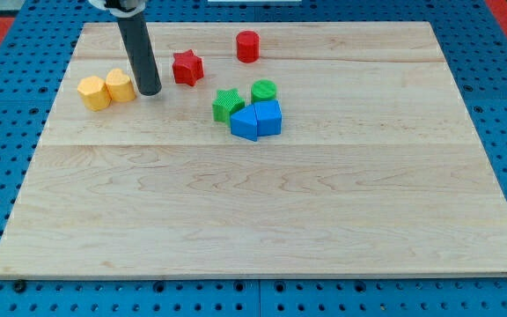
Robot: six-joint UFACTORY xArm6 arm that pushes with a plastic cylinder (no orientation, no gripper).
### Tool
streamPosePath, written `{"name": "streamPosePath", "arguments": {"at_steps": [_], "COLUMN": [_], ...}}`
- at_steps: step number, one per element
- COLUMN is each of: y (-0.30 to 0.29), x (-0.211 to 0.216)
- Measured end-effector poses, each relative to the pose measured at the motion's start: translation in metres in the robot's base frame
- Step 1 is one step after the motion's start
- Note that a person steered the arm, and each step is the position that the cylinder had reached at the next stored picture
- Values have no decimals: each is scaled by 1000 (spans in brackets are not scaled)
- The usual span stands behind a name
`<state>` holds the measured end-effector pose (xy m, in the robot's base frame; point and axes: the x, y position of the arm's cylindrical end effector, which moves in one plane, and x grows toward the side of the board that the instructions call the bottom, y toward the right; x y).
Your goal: Slide the yellow heart and yellow hexagon a bit down
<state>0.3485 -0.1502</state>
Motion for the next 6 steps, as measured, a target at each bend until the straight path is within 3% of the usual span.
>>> {"name": "streamPosePath", "arguments": {"at_steps": [3, 6], "y": [12, -57], "x": [-25, -28]}}
